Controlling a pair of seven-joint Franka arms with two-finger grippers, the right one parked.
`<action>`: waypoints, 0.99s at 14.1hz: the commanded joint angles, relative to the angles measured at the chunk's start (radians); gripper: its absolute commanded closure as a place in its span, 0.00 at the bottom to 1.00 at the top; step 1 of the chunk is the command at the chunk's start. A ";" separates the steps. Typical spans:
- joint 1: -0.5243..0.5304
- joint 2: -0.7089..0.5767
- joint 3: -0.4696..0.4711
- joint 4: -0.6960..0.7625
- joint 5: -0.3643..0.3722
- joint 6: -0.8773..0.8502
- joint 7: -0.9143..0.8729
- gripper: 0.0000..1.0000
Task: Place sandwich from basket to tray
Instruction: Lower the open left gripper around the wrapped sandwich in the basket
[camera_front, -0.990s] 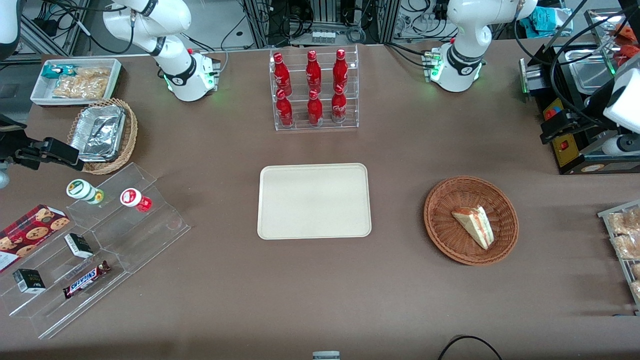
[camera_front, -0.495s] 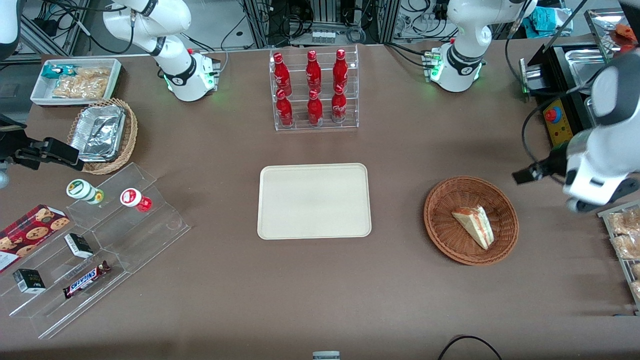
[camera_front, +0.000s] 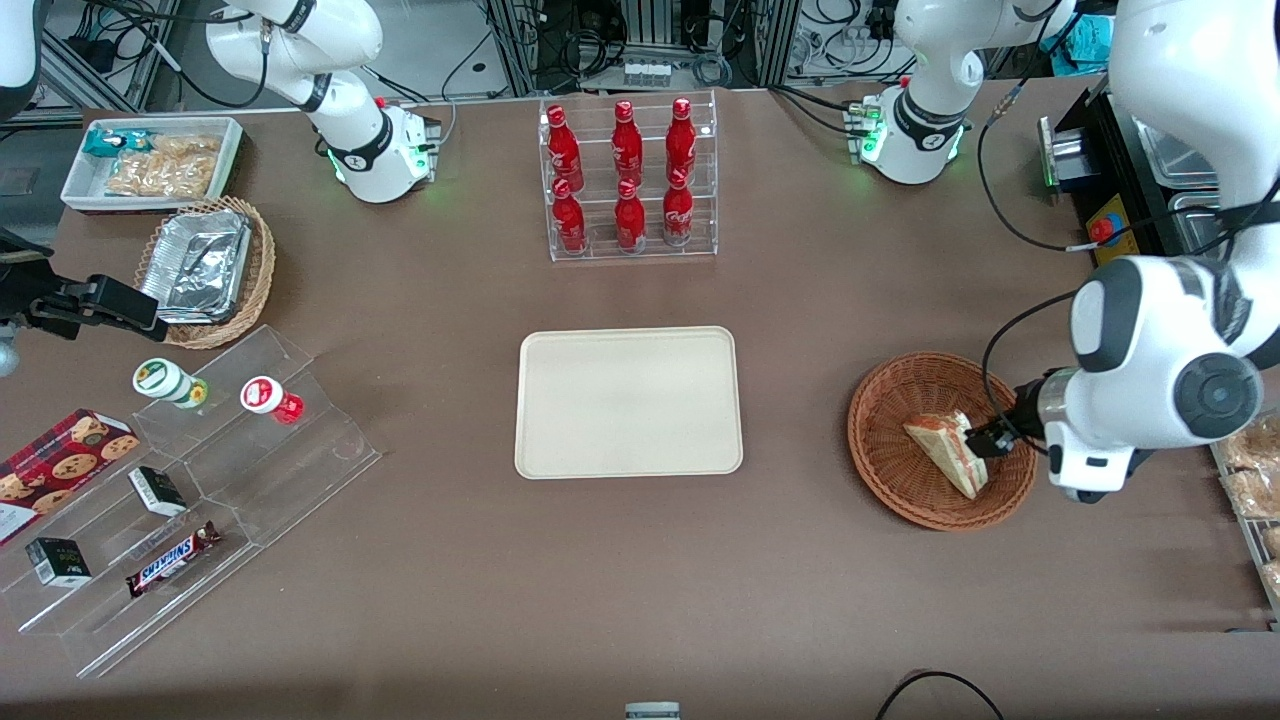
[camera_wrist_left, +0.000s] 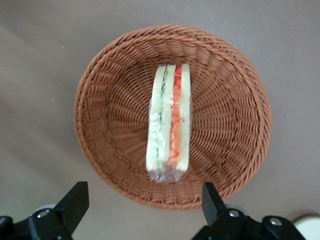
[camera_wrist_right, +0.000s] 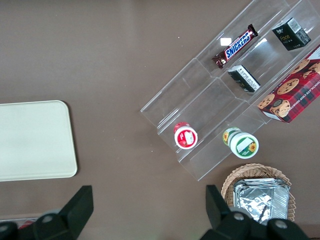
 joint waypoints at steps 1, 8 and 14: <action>-0.005 -0.007 -0.002 -0.082 0.028 0.107 -0.048 0.00; -0.006 0.003 -0.002 -0.254 0.032 0.350 -0.102 0.00; -0.006 0.059 -0.002 -0.280 0.032 0.447 -0.104 0.32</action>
